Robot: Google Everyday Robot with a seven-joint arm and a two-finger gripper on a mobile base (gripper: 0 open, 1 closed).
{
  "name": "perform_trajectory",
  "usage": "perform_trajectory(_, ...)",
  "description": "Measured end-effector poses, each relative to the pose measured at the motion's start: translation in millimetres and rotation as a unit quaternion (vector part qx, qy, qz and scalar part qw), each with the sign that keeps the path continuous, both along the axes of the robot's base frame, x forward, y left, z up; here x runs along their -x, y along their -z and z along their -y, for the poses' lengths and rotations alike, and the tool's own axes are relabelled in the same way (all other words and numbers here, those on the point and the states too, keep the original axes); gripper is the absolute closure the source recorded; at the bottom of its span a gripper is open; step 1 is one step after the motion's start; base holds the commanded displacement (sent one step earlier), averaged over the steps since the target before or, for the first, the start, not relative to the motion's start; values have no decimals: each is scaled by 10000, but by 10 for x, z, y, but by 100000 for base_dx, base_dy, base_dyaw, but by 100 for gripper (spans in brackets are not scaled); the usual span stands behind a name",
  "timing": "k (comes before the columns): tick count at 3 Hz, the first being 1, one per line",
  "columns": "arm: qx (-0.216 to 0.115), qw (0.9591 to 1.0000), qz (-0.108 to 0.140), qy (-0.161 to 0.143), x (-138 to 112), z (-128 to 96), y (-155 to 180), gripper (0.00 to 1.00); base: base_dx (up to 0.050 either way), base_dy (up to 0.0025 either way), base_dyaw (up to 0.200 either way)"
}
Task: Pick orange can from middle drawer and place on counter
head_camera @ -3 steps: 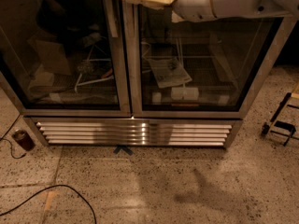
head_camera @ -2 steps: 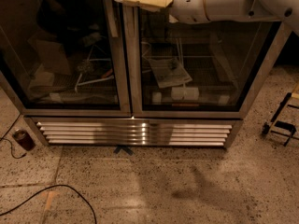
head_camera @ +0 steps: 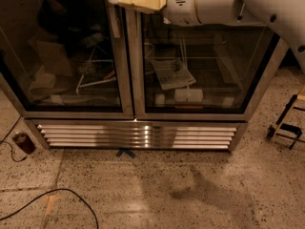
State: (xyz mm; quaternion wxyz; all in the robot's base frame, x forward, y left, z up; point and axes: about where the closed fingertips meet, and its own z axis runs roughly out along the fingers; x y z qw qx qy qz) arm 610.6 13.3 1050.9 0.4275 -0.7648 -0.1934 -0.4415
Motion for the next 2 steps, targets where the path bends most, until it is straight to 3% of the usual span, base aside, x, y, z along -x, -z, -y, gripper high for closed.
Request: perform_trajectory(2, -76, 9998, -85, -185, -279, -76, 243, 0, 0, 0, 0)
